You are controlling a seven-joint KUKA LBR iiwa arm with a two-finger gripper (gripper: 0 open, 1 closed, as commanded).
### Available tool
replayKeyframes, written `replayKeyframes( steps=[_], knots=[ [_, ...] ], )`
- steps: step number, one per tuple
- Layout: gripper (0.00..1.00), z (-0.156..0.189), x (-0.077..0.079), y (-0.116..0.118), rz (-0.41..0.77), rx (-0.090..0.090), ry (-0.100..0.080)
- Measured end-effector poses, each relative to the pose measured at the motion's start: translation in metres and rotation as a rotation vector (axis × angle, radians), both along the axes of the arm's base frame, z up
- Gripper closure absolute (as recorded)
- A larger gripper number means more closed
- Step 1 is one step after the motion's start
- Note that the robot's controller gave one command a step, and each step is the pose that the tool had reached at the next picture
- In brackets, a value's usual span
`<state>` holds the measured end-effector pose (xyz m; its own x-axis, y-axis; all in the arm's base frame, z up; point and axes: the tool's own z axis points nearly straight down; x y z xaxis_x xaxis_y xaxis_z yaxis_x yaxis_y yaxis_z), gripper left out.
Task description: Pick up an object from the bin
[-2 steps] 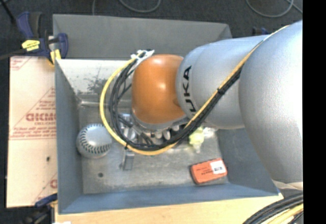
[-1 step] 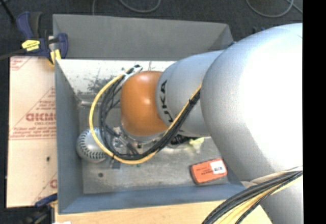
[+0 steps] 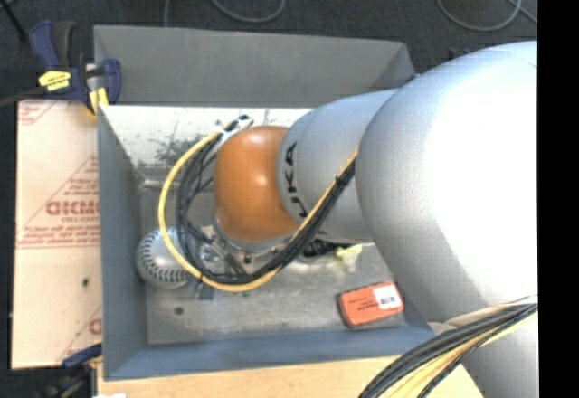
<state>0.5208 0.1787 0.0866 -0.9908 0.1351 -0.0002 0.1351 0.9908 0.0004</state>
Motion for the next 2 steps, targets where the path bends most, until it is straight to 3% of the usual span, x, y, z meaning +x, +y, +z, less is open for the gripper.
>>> replayKeyframes(
  steps=[1,2],
  knots=[
    [1.00,0.1061,0.0044,-0.0122,0.080,-0.001,-0.002],
    [1.00,0.1061,0.0043,-0.0122,0.079,0.000,-0.002]
  ],
)
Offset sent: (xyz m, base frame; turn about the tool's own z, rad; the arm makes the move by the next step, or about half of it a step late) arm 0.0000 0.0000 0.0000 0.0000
